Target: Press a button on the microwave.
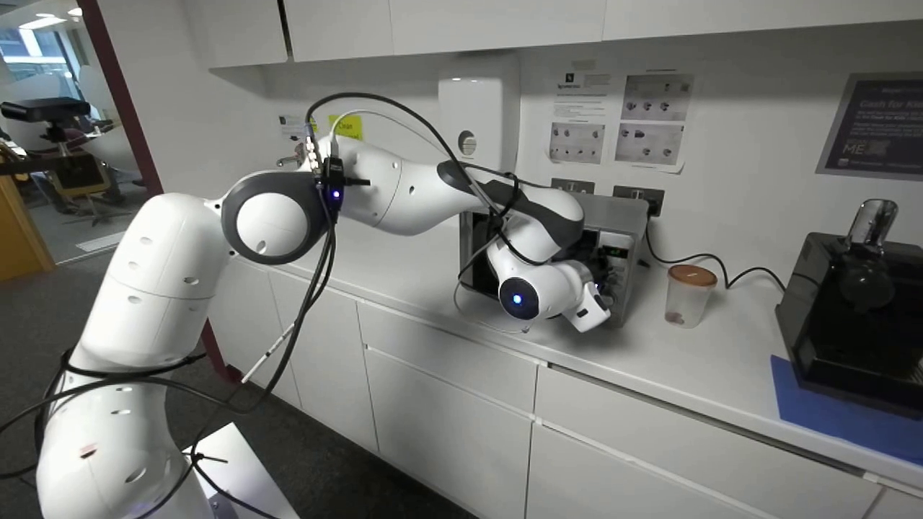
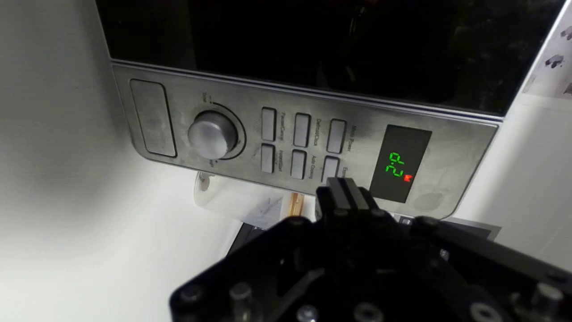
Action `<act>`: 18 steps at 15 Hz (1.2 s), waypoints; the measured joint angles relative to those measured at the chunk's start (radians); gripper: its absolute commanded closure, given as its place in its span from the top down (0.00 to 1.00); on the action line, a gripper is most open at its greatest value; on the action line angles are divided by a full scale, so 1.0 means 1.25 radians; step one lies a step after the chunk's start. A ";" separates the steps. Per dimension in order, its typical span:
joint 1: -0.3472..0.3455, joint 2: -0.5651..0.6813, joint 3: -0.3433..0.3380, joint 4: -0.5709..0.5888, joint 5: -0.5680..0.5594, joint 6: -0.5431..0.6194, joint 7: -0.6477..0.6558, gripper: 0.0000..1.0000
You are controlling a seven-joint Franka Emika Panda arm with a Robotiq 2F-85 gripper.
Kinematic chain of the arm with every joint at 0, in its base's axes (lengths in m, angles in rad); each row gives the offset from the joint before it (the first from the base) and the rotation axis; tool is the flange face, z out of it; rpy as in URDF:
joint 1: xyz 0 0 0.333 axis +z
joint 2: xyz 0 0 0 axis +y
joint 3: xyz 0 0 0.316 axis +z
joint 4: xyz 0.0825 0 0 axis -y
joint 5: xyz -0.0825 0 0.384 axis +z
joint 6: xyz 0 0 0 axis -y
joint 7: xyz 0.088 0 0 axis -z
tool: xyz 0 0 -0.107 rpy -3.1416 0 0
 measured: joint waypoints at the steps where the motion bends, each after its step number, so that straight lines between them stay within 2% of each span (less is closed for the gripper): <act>1: -0.001 0.012 -0.001 0.014 0.001 0.000 0.000 0.00; 7: -0.001 0.057 -0.002 0.070 0.001 0.000 0.001 0.00; 18: -0.001 0.089 -0.003 0.116 0.001 0.001 0.002 0.00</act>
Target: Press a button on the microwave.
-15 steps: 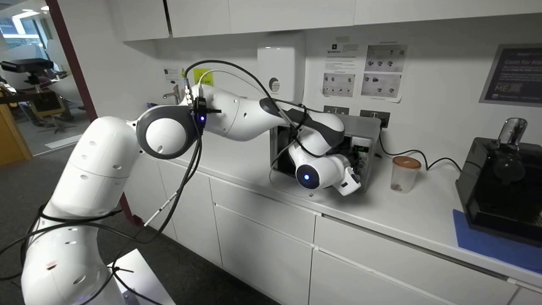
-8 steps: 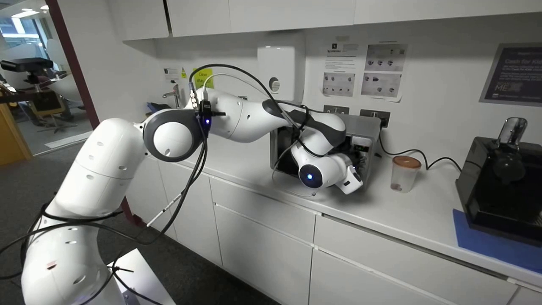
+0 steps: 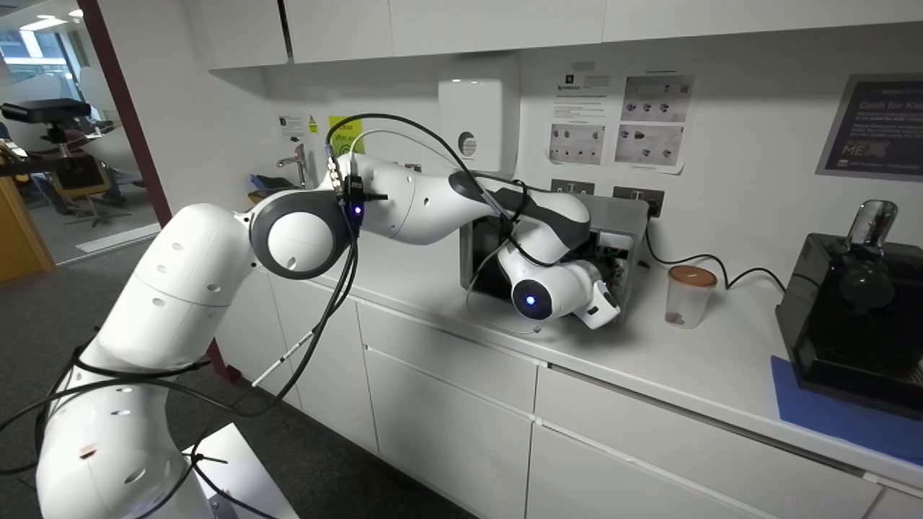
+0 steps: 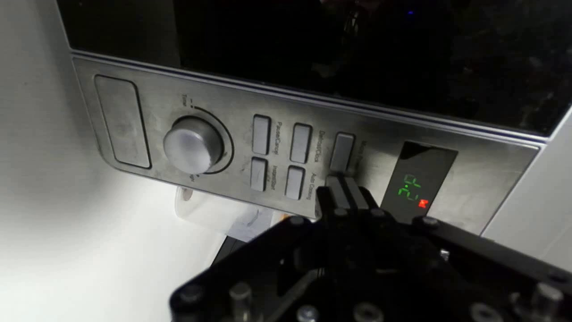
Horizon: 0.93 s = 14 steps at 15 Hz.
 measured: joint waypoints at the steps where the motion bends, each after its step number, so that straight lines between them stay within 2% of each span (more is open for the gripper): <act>1: 0.000 0.000 0.000 0.001 0.000 0.000 0.000 0.00; 14: -0.004 0.007 -0.001 0.012 0.000 0.005 0.011 0.00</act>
